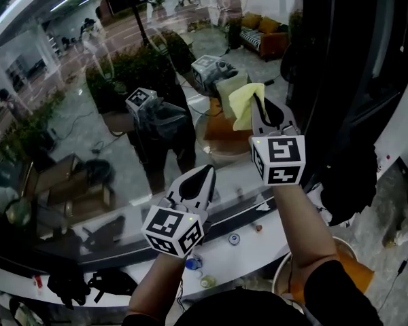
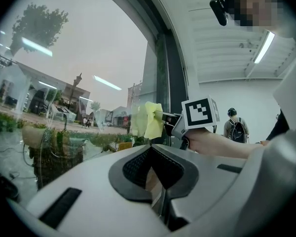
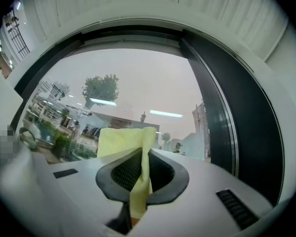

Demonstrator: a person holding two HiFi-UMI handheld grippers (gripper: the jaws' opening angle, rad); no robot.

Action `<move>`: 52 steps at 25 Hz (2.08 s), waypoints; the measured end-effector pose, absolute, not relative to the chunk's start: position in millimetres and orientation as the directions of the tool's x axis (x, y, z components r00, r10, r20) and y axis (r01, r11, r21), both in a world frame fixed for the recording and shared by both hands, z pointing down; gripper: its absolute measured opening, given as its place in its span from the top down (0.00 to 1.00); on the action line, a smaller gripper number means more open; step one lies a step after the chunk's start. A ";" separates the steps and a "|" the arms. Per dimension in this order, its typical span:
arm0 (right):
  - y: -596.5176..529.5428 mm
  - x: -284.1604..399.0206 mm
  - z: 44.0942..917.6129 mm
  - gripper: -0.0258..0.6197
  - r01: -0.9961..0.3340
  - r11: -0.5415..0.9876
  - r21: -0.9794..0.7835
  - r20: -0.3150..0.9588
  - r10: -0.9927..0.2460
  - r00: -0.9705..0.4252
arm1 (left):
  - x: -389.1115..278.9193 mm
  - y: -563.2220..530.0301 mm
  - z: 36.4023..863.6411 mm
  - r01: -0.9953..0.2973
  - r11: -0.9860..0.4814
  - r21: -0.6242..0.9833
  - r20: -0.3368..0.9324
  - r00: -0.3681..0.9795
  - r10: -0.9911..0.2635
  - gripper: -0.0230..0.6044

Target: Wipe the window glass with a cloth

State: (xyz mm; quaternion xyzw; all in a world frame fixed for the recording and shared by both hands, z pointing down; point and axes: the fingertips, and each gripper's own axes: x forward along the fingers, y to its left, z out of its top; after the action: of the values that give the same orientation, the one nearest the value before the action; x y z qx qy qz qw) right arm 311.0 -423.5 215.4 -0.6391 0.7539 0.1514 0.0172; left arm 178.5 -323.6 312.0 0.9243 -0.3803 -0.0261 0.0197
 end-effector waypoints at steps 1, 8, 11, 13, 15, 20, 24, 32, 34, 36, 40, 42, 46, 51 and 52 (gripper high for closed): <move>-423.3 311.0 215.6 0.90 -0.969 0.138 0.206 -0.219 -0.958 -0.183 | 178.9 -322.9 311.7 -0.703 -0.709 0.055 -0.034 0.708 -0.705 0.96; -422.9 308.9 212.6 0.90 -0.967 0.143 0.212 -0.222 -0.956 -0.190 | 177.4 -319.8 309.0 -0.708 -0.704 0.053 -0.038 0.703 -0.710 0.96; -423.7 315.1 215.4 0.90 -0.967 0.148 0.209 -0.214 -0.957 -0.193 | 182.4 -318.8 312.1 -0.712 -0.701 0.054 -0.034 0.700 -0.713 0.96; -425.1 319.0 217.2 0.90 -0.967 0.156 0.204 -0.208 -0.958 -0.198 | 185.0 -318.8 313.4 -0.714 -0.698 0.054 -0.030 0.698 -0.716 0.96; -424.2 319.8 218.1 0.90 -0.966 0.169 0.193 -0.207 -0.956 -0.209 | 184.5 -317.7 313.8 -0.715 -0.697 0.052 -0.029 0.697 -0.717 0.96; -405.4 321.7 221.6 0.90 -0.966 0.195 0.169 -0.254 -0.939 -0.233 | 181.0 -313.3 318.0 -0.718 -0.694 0.054 -0.022 0.694 -0.720 0.96; -387.5 335.3 239.1 0.90 -0.976 0.163 0.147 -0.278 -0.940 -0.199 | 180.8 -308.1 329.3 -0.718 -0.694 0.056 -0.008 0.695 -0.719 0.96; -366.5 354.7 298.2 0.90 -0.994 0.064 0.091 -0.265 -0.960 -0.086 | 169.7 -289.6 371.4 -0.713 -0.696 0.091 0.023 0.700 -0.714 0.96; -365.7 352.5 312.2 0.90 -0.995 0.048 0.092 -0.255 -0.964 -0.070 | 166.8 -286.3 382.8 -0.717 -0.688 0.112 0.037 0.695 -0.718 0.96; -371.2 348.3 326.8 0.90 -0.995 0.045 0.093 -0.233 -0.970 -0.066 | 162.8 -285.4 393.0 -0.726 -0.676 0.126 0.047 0.685 -0.727 0.96; -383.9 329.4 355.2 0.90 -0.992 0.077 0.097 -0.172 -0.981 -0.093 | 146.1 -281.5 414.5 -0.751 -0.651 0.110 0.067 0.659 -0.749 0.96; -389.1 319.0 366.7 0.90 -0.991 0.094 0.098 -0.147 -0.983 -0.108 | 134.4 -279.9 423.7 -0.766 -0.633 0.111 0.078 0.642 -0.763 0.96; -398.2 298.8 381.6 0.90 -0.989 0.126 0.083 -0.115 -0.984 -0.135 | 110.5 -275.4 436.0 -0.796 -0.589 0.138 0.094 0.602 -0.793 0.96; -402.6 258.0 388.8 0.90 -0.982 0.178 0.068 -0.101 -0.978 -0.185 | 80.4 -269.6 441.2 -0.826 -0.538 0.166 0.104 0.558 -0.824 0.96; -402.6 249.0 390.3 0.90 -0.980 0.190 0.064 -0.099 -0.976 -0.195 | 75.0 -267.7 441.3 -0.830 -0.534 0.163 0.104 0.552 -0.827 0.96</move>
State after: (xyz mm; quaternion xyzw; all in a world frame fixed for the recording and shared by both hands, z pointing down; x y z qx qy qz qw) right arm 249.0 -402.6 390.3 -0.6341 0.7710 0.0563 0.0176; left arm 75.0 -267.7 441.3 0.8757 -0.4730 0.0069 0.0971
